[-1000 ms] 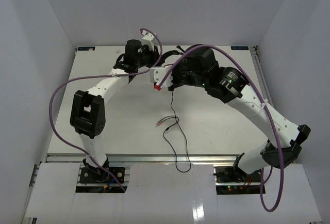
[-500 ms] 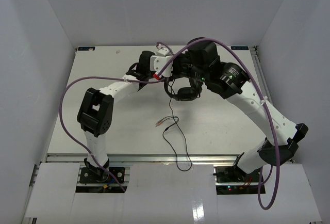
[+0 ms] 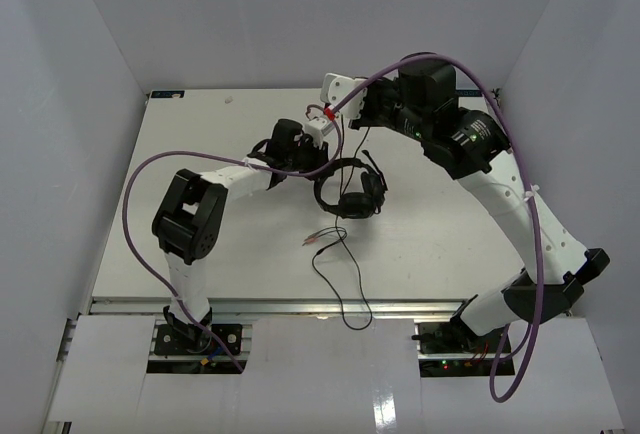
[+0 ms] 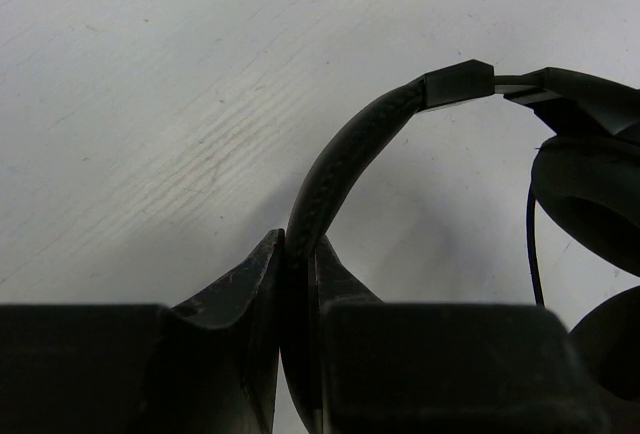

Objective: Wrap the headphones

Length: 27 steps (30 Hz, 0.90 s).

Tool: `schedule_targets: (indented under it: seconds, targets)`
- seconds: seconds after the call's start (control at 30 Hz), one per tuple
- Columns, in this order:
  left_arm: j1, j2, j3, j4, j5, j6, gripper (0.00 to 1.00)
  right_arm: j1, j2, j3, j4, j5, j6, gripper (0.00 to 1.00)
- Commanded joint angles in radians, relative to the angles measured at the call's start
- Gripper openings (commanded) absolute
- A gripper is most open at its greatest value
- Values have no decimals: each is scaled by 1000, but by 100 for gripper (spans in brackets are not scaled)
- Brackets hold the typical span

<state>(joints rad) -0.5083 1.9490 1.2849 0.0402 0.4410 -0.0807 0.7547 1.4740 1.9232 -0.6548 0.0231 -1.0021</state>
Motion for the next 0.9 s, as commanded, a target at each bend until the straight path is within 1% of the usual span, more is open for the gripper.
schedule_targets:
  seconds: [0.0,0.17,0.23,0.4,0.53,0.6,0.67,0.77,0.83,0.87]
  targets:
    - [-9,-118,-29,46,92,39,0,-33,-33,6,70,7,7,8]
    - [-9,-156,-60,15,71,78,0,-81,-37,12,73,-14,23,8]
    - [-9,-166,-65,2,43,110,0,-108,-47,10,72,-57,34,8]
    - [-9,-185,-61,-19,-89,162,0,-145,-65,-6,70,-131,61,8]
    - [-7,-179,-48,-15,-223,176,0,-166,-89,-39,61,-311,116,8]
    - [-7,-176,-35,-10,-244,173,0,-173,-98,-41,42,-409,168,8]
    - [-7,-171,-21,-17,-250,174,0,-174,-100,-39,37,-433,187,8]
    - [-6,-167,-10,-26,-257,185,0,-193,-104,-22,37,-420,188,8]
    - [-6,-164,-13,-25,-284,200,0,-216,-108,-6,34,-454,197,8]
    - [-6,-162,-14,-24,-303,207,0,-229,-109,3,27,-511,215,8]
